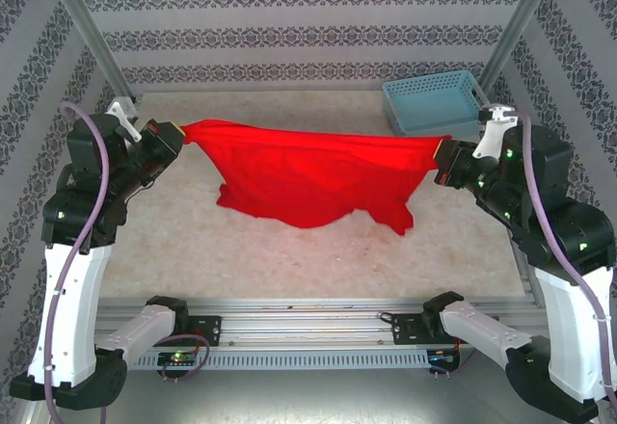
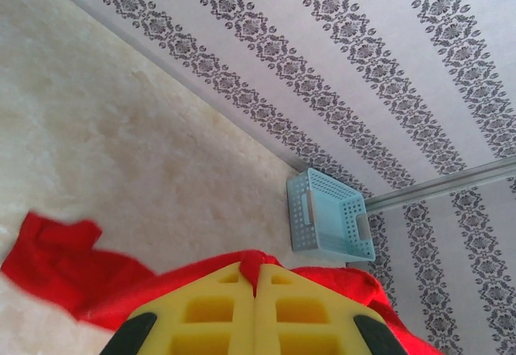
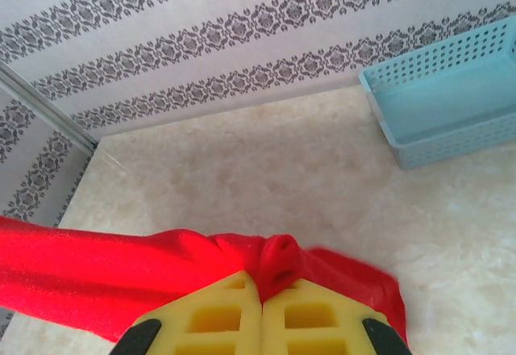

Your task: Fold the inside-out t-shirt

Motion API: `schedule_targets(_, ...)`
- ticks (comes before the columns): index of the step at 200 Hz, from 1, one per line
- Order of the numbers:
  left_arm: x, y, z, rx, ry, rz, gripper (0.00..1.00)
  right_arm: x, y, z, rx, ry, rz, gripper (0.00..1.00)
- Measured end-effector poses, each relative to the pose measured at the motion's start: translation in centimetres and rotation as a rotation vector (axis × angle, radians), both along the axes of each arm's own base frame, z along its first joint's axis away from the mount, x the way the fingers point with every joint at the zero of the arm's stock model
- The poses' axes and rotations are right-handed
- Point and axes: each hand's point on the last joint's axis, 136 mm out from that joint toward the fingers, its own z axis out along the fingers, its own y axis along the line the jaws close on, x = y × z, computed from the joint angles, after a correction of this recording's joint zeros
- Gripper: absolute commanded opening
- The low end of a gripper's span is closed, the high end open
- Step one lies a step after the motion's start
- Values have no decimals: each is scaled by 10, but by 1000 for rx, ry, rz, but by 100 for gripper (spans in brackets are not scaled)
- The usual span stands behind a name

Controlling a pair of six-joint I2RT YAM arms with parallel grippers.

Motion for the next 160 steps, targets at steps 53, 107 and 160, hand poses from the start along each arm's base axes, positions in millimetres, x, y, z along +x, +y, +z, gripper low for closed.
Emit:
schedule_targets(53, 82, -6, -35, 28, 151, 11, 0, 93, 16, -31, -86, 127, -40, 0)
schedule_targets(107, 214, -11, -24, 89, 149, 2, 0, 240, 12, -22, -56, 105, -92, 0)
schedule_targets(160, 210, 23, 91, 89, -152, 38, 0, 246, 7, 89, 80, -210, -40, 0)
